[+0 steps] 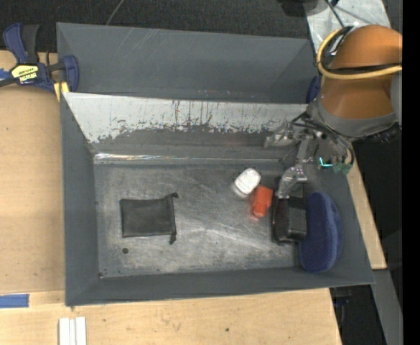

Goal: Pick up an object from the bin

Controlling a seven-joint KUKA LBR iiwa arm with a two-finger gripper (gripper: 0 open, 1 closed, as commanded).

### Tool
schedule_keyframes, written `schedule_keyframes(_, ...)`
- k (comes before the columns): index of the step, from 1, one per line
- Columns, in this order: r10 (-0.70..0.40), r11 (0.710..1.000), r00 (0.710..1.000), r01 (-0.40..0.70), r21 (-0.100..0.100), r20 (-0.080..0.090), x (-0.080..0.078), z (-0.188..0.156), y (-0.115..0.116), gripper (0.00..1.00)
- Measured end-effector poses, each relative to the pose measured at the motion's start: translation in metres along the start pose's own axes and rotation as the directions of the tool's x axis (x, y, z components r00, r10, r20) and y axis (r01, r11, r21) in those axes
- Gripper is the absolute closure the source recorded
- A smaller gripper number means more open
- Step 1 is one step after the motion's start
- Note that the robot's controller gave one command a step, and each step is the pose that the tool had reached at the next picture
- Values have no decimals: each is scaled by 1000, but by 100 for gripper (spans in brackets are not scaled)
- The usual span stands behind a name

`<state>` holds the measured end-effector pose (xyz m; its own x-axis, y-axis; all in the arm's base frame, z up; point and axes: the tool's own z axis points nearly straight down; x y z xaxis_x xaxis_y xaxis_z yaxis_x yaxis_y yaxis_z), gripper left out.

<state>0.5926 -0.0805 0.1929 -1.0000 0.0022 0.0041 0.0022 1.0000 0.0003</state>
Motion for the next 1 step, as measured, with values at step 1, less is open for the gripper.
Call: schedule_keyframes(1, -328, 945, 945, 328, 5, 13, 73, 120, 75, 0)
